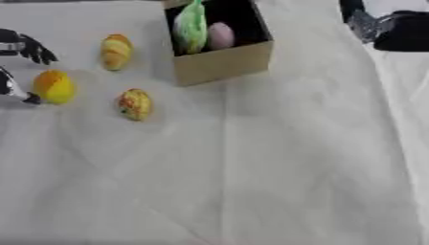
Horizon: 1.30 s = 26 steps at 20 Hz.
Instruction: Pick up objects on the table and place them in the box.
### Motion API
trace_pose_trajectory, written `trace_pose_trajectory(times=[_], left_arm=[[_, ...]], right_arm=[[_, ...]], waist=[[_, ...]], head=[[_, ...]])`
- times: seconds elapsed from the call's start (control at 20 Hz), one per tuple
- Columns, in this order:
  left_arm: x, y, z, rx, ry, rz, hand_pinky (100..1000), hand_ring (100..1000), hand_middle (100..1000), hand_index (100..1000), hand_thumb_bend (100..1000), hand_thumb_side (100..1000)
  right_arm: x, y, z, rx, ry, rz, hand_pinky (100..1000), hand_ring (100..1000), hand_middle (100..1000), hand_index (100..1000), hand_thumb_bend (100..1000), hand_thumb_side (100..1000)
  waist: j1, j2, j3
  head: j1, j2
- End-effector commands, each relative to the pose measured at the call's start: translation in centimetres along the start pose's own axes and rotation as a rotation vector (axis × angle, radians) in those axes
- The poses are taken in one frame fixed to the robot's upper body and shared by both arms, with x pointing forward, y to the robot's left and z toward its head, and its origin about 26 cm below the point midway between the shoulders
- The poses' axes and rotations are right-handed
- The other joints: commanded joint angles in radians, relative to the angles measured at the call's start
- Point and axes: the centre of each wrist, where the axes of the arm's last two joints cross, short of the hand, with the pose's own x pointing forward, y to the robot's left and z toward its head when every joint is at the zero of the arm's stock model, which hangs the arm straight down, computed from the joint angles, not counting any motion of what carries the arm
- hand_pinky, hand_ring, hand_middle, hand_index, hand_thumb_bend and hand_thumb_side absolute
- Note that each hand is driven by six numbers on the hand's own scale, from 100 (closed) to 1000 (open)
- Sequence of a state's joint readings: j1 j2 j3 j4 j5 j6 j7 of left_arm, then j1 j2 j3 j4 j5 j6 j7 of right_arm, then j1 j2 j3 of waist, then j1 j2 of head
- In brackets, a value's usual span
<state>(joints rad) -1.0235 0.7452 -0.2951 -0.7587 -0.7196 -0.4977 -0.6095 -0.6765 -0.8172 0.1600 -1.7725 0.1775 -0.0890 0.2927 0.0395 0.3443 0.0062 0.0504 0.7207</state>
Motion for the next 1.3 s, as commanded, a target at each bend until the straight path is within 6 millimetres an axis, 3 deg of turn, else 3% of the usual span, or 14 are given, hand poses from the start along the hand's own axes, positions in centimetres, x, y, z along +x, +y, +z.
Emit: trace_pose_trajectory(times=[0.05,0.35,0.7,1.05,1.3], left_arm=[[-0.5,1.1,0.6,0.018,-0.010,-0.023,801,747,718,881,557,355],[-0.4,0.2,-0.3,0.036,-0.023,-0.012,783,712,682,837,475,355],[-0.1,0.5,-0.4,0.076,-0.049,-0.023,763,667,623,763,264,293],[1.7,5.8,1.3,0.223,-0.084,-0.066,766,660,619,755,206,245],[5.0,10.4,0.6,0.350,-0.162,-0.049,772,645,612,752,179,261]], right_arm=[[0.5,-1.1,0.1,-0.027,-0.010,0.017,881,751,627,775,100,504],[0.4,-1.1,0.2,-0.042,0.000,0.010,880,749,624,773,100,502],[0.1,-1.1,0.6,-0.064,0.021,0.004,880,747,622,765,100,501],[0.1,-1.2,0.8,-0.077,0.027,0.005,880,735,621,762,100,501],[0.3,-1.2,0.7,-0.080,0.014,0.003,880,732,620,762,100,500]], waist=[[-0.001,-0.017,-0.001],[-0.003,-0.015,-0.005],[-0.003,-0.019,-0.008],[0.005,-0.024,-0.011],[0.010,-0.024,-0.023]], head=[[0.004,-0.012],[0.006,-0.012],[0.003,-0.010],[0.001,-0.006],[0.005,-0.007]])
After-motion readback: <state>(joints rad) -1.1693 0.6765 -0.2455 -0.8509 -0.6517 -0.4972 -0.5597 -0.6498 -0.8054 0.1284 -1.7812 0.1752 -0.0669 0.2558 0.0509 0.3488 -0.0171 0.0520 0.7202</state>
